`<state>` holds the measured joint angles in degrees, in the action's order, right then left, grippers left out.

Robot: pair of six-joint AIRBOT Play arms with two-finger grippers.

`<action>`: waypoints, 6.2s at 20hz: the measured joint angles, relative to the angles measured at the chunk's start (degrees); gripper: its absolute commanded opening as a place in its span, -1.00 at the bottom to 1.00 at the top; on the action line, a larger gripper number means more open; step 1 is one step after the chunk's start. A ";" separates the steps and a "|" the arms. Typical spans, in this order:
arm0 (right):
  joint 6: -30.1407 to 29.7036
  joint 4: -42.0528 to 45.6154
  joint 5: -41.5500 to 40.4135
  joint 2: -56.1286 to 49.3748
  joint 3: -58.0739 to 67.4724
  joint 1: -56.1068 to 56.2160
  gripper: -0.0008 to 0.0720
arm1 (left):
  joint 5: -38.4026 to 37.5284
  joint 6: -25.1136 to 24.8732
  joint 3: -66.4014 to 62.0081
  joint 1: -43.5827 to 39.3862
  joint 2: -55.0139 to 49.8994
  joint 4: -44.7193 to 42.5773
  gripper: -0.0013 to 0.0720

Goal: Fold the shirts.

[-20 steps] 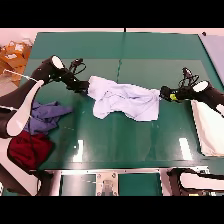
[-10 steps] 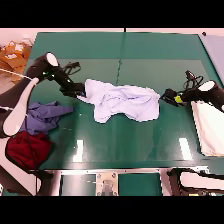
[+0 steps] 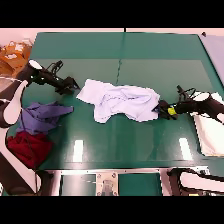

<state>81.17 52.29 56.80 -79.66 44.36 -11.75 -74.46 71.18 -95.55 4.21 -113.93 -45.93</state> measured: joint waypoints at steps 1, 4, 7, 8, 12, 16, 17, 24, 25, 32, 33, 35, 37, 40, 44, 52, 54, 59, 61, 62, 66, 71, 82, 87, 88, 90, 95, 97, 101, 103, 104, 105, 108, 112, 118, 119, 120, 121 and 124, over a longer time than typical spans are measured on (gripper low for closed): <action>-0.17 -1.05 -0.31 0.00 -0.61 1.53 0.20 | -0.02 -0.96 -0.02 -0.52 -1.20 2.73 0.79; -0.35 -4.24 -2.69 -0.24 -1.42 5.70 -0.79 | 0.63 -3.67 0.07 -2.86 -3.78 5.07 -0.91; -0.70 -5.05 -2.19 -0.22 -0.11 7.41 -0.93 | 0.42 -6.91 -1.75 -4.15 -4.46 5.46 -0.92; -1.05 -5.70 -1.38 0.13 1.01 7.43 -0.93 | -0.72 -7.30 -2.99 -4.00 -4.26 5.99 -0.92; -1.86 -6.56 2.36 3.61 7.63 5.40 -0.93 | -4.26 -6.78 -9.05 -3.08 0.26 6.93 -0.92; -1.86 -6.91 6.91 10.16 19.82 0.96 -0.93 | -5.14 -5.03 -16.48 -2.78 11.41 7.28 -0.92; -1.68 -6.93 8.02 11.96 23.28 -0.09 -0.93 | -4.61 -4.46 -18.45 -2.69 15.26 7.61 -0.92; 0.79 -7.32 12.13 27.80 39.80 -4.55 -0.93 | 8.66 -2.69 -23.12 -2.56 45.68 6.80 -0.92; 1.18 -7.23 12.41 30.25 40.50 -4.76 -0.93 | 10.88 -2.71 -23.26 -2.56 49.31 6.62 -0.92; 5.77 -1.40 17.20 43.50 37.79 -5.18 -0.93 | 17.00 -4.83 -21.97 -2.56 59.65 2.54 -0.92; 6.16 -1.03 17.49 44.37 35.91 -5.18 -0.93 | 17.03 -5.18 -21.16 -2.51 59.54 1.97 -0.92; 6.67 -0.52 17.62 45.00 30.86 -5.18 -0.93 | 17.94 -6.19 -19.58 -2.58 58.14 1.73 -0.92; 6.80 -0.26 15.89 44.37 24.02 -5.18 -0.93 | 18.34 -6.95 -18.32 -2.58 53.75 0.83 -0.91; 5.18 -1.62 10.27 40.61 13.53 -5.18 -0.93 | 18.97 -8.87 -17.53 -3.23 43.56 2.91 -0.91; 2.19 -3.08 0.85 29.18 3.43 -5.18 -0.93 | 18.78 -12.41 -17.14 -7.82 26.18 4.39 -0.91; -1.77 -4.22 -11.39 5.68 0.76 -5.18 -0.09 | 21.05 -10.27 -17.64 -14.56 4.57 5.38 0.75; -2.86 -4.07 -10.86 3.89 3.10 -5.44 0.07 | 16.35 -7.08 -19.21 -13.49 3.48 4.96 -0.40; -3.72 -2.12 -0.68 4.50 8.24 -7.54 0.07 | -0.59 -0.57 -21.59 -7.58 6.08 4.90 -0.92; -3.19 -1.46 3.45 6.51 7.82 -7.87 0.09 | -6.32 2.73 -21.35 -5.86 8.07 3.08 -0.92; -2.71 -1.36 5.03 7.76 6.97 -7.63 0.27 | -9.09 4.13 -20.31 -5.40 9.31 1.05 -0.92; -1.46 -1.11 7.50 12.13 0.22 -3.19 0.40 | -12.61 6.97 -7.37 -4.52 18.78 -5.88 -0.92; -0.17 -2.27 0.76 11.04 -5.60 8.48 0.37 | -3.78 7.63 22.73 -4.15 34.80 -10.64 -0.91; -0.31 -3.54 -2.47 3.85 -1.11 16.61 -0.93 | 14.82 7.82 54.99 -4.13 43.34 -6.88 0.36; 0.42 -3.61 8.85 9.35 6.60 16.26 -0.93 | 19.39 6.56 60.46 -7.08 43.54 -2.49 0.36; 0.83 -3.63 10.91 9.99 8.57 15.96 -0.93 | 20.94 6.49 61.09 -8.57 43.47 -1.60 0.36; 1.53 -3.17 13.94 10.64 11.10 15.50 -0.93 | 24.00 6.43 61.77 -11.10 42.91 -0.37 0.36; 2.49 -1.29 16.52 9.84 11.69 15.19 -0.93 | 27.58 5.57 62.55 -14.93 38.60 4.55 -0.91; 2.69 -0.31 16.52 9.25 11.23 15.02 -0.93 | 27.19 4.61 62.58 -15.32 38.38 5.40 -0.91; 2.75 0.94 16.48 8.57 10.88 12.61 -0.93 | 24.68 5.16 61.70 -15.69 39.32 0.55 -0.91; 2.78 1.68 16.26 8.07 10.40 11.10 -0.93 | 23.52 6.75 60.85 -15.80 39.58 -2.54 -0.91; 2.78 2.14 16.04 7.72 9.70 10.49 -0.85 | 23.21 7.23 60.54 -15.82 39.69 -3.89 -0.91; 2.82 2.38 15.45 7.41 8.79 10.14 -0.51 | 22.99 7.69 60.33 -15.80 39.74 -4.52 -0.91; 2.82 2.99 12.79 6.86 5.99 9.49 -0.23 | 22.47 8.33 59.93 -15.80 39.87 -5.90 -0.91; 2.73 3.19 11.52 6.64 4.57 9.25 -0.44 | 21.57 8.63 59.78 -15.74 39.89 -6.75 -0.91; 1.20 1.73 15.89 6.56 8.44 9.49 -0.93 | 20.33 8.79 59.76 -15.72 39.91 -7.52 -0.91; 0.94 1.03 17.22 6.54 11.50 8.96 -0.93 | 20.17 8.87 59.76 -15.72 39.91 -7.54 -0.91; 0.76 0.26 17.64 6.54 14.97 8.13 -0.93 | 19.98 8.90 59.76 -15.72 39.91 -7.56 -0.91; 0.70 -0.57 17.38 6.38 19.30 6.95 -0.93 | 19.80 9.01 59.76 -15.72 39.91 -7.61 -0.91; 1.38 -1.75 14.23 2.51 32.81 2.47 -0.93 | 19.41 10.01 59.76 -15.72 39.91 -7.76 -0.91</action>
<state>82.54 50.54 71.02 -77.14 77.17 -9.28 -55.05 81.19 -35.79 -11.51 -74.02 -53.69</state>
